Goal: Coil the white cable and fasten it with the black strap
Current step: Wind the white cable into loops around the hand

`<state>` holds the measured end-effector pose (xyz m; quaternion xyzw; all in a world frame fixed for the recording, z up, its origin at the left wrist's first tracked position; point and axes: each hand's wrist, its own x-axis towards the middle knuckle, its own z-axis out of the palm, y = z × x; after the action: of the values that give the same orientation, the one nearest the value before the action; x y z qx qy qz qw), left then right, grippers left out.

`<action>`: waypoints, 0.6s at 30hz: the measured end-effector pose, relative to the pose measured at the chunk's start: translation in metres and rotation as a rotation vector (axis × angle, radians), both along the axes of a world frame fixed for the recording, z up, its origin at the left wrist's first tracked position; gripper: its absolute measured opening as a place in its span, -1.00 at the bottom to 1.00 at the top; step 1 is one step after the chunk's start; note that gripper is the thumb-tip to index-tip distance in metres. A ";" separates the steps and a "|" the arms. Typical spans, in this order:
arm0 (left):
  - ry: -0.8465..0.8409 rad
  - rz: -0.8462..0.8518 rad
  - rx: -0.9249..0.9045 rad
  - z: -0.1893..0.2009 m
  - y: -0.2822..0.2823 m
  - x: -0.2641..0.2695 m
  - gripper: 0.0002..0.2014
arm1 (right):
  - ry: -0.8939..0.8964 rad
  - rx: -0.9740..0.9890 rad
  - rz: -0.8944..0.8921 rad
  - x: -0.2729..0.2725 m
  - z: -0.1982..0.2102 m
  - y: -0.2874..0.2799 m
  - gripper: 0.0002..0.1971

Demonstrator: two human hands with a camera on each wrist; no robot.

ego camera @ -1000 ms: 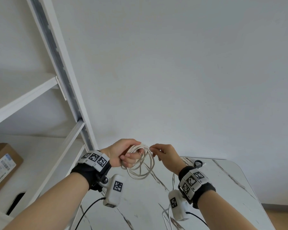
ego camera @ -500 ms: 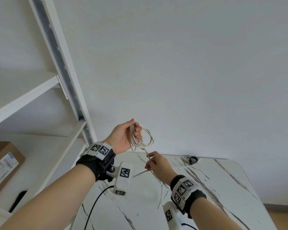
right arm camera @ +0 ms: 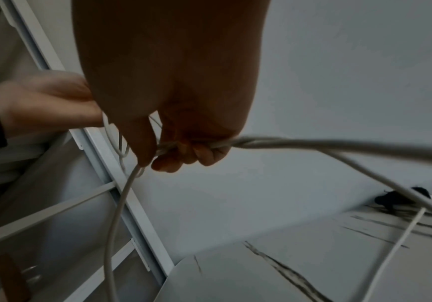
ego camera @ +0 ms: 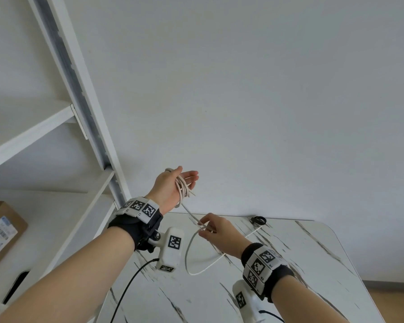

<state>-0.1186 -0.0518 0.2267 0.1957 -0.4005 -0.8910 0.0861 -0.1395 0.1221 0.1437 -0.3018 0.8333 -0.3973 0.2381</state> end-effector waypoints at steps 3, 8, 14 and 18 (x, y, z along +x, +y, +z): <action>-0.030 0.012 -0.014 -0.004 0.003 0.001 -0.85 | 0.031 -0.004 0.052 -0.004 0.006 0.003 -0.77; -0.073 -0.029 -0.271 -0.016 0.014 0.005 -0.71 | 0.135 -0.088 0.064 -0.012 0.022 0.004 -0.81; -0.259 -0.250 -0.570 -0.033 0.021 0.011 -0.64 | 0.115 -0.168 0.063 -0.016 0.041 0.002 -0.95; -0.318 -0.337 -0.635 -0.035 0.025 0.017 -0.69 | 0.119 -0.229 0.065 -0.013 0.046 0.003 -0.94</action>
<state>-0.1018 -0.0273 0.1917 0.2265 -0.6911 -0.6830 -0.0682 -0.1525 0.1255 0.1892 -0.3769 0.7850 -0.4632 0.1647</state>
